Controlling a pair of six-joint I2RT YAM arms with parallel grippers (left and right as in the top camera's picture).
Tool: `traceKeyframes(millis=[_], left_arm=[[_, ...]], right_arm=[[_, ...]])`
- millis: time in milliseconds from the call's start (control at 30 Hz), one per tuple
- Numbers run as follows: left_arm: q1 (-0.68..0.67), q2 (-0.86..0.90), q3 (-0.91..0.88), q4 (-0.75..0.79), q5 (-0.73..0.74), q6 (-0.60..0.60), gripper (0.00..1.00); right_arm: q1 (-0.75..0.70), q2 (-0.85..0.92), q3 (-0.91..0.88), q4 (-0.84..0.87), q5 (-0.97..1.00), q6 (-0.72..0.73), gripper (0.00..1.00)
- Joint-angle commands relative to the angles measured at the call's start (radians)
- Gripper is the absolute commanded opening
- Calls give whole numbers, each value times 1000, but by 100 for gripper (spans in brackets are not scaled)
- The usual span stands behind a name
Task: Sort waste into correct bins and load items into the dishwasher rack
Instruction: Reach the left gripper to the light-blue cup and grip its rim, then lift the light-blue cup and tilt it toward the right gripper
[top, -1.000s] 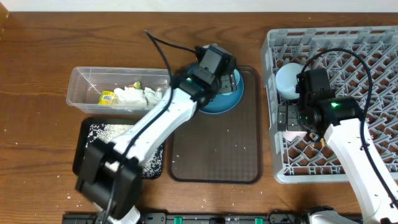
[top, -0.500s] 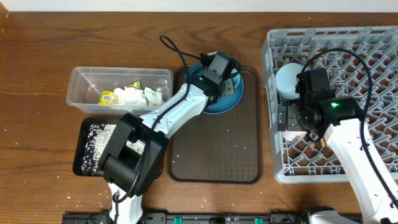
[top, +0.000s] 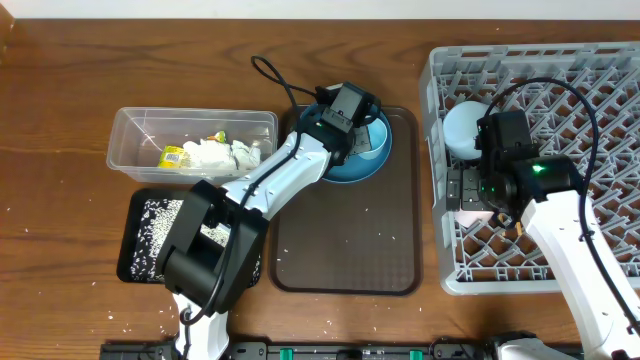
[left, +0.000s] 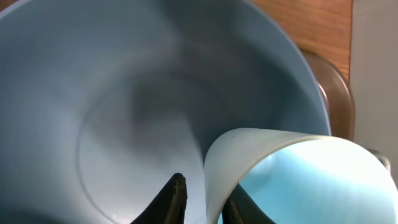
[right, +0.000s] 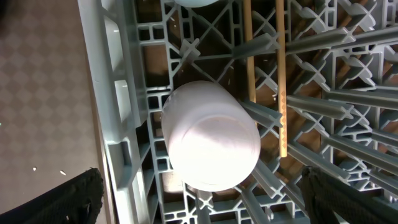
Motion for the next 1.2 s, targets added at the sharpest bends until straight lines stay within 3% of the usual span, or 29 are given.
traceKeyframes(millis=[0,167,500,733,800,1033,1167], left_arm=[[4,2,-1,-11,-15,5,20],[6,-5,-1,-11,-12,5,6],[9,-181,-1,-79,-7,38,6],[9,-417,-1,-318,3,112,6],[12,-486,-1,-388,50,165,6],[88,-734,-1,-592,420,387,6],[105,-822,-1,-625,473,436,6]], right_arm=[[-17,2,3,0,2,5,99],[-17,2,3,0,2,5,99],[-17,2,3,0,2,5,99],[-17,2,3,0,2,5,99],[-17,2,3,0,2,5,99],[-17,2,3,0,2,5,99],[-17,2,3,0,2,5,99]])
